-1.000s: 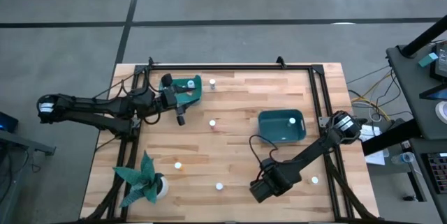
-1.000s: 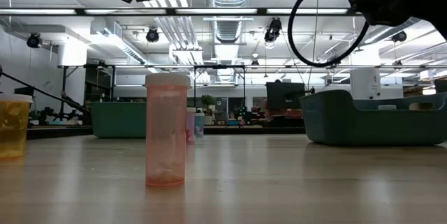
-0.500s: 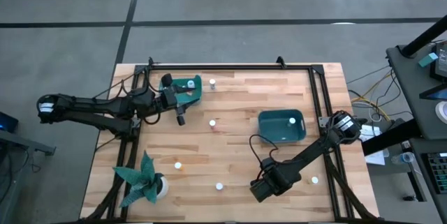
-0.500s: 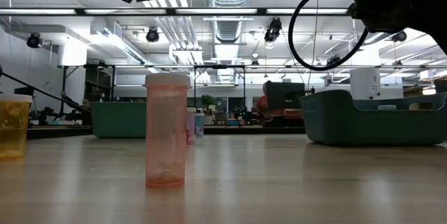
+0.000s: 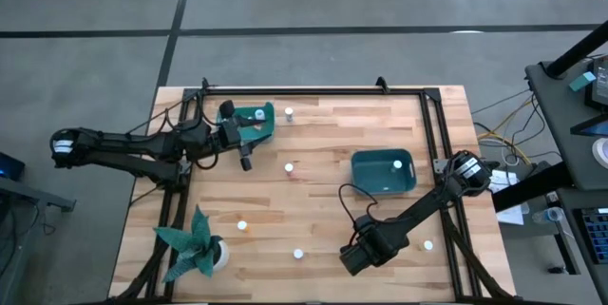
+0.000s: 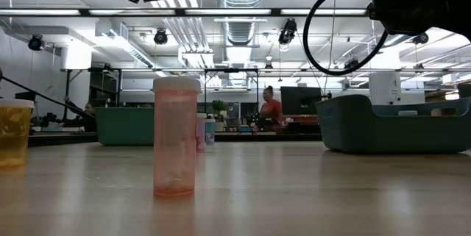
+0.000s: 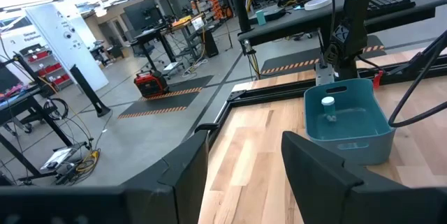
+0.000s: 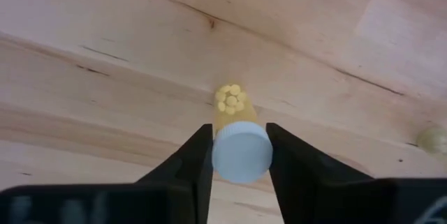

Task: Pick and place medicine bottles into bin by pill shape (circle, oval)
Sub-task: Put the left yellow tablet bottle into the blue bin

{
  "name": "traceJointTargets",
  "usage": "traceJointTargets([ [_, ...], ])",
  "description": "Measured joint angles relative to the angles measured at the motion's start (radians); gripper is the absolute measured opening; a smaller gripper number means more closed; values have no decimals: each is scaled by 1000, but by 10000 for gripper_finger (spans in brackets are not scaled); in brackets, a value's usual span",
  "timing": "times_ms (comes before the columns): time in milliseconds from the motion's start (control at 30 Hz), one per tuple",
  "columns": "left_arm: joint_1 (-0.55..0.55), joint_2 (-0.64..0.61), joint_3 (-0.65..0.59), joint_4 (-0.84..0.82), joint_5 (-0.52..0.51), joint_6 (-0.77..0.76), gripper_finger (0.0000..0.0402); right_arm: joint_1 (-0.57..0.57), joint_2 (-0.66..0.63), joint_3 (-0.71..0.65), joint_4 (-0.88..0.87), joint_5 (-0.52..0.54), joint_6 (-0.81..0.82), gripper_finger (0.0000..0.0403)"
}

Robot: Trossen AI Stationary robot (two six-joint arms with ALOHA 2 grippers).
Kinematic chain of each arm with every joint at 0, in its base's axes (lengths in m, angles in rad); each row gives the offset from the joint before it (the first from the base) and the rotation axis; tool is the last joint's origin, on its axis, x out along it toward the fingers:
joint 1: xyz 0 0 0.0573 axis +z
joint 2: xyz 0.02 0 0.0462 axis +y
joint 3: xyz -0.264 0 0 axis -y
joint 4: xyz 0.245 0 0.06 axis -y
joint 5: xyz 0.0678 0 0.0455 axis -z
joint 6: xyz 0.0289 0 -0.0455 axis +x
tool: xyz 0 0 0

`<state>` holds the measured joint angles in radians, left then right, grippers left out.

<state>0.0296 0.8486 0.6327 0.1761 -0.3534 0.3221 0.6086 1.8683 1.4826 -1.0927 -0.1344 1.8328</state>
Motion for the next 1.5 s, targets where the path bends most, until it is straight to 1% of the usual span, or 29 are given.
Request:
traceJointTargets([
  [100,0,0,0,0,0,0,167,0,0,0,2,0,0,107],
  [267,0,0,0,0,0,0,167,-7,-24,0,-2,-7,0,125],
  [400,0,0,0,0,0,0,167,-30,-83,-1,-13,8,-18,120],
  [567,0,0,0,1,0,0,166,-84,-177,-1,-89,66,-79,114],
  [700,0,0,0,1,0,0,167,-149,-251,-1,-146,133,-163,119],
  [833,0,0,0,1,0,0,166,-235,-305,0,-171,168,-290,116],
  [933,0,0,0,2,0,0,167,-303,-323,0,-189,191,-394,114],
  [1133,0,0,0,2,0,0,167,-436,-316,0,-260,193,-604,118],
  [1233,0,0,0,2,0,0,167,-487,-306,-3,-272,227,-693,119],
  [1367,0,0,0,2,0,0,166,-539,-304,-32,-261,254,-778,116],
  [1500,0,0,0,2,0,0,167,-578,-304,-80,-255,267,-828,114],
])
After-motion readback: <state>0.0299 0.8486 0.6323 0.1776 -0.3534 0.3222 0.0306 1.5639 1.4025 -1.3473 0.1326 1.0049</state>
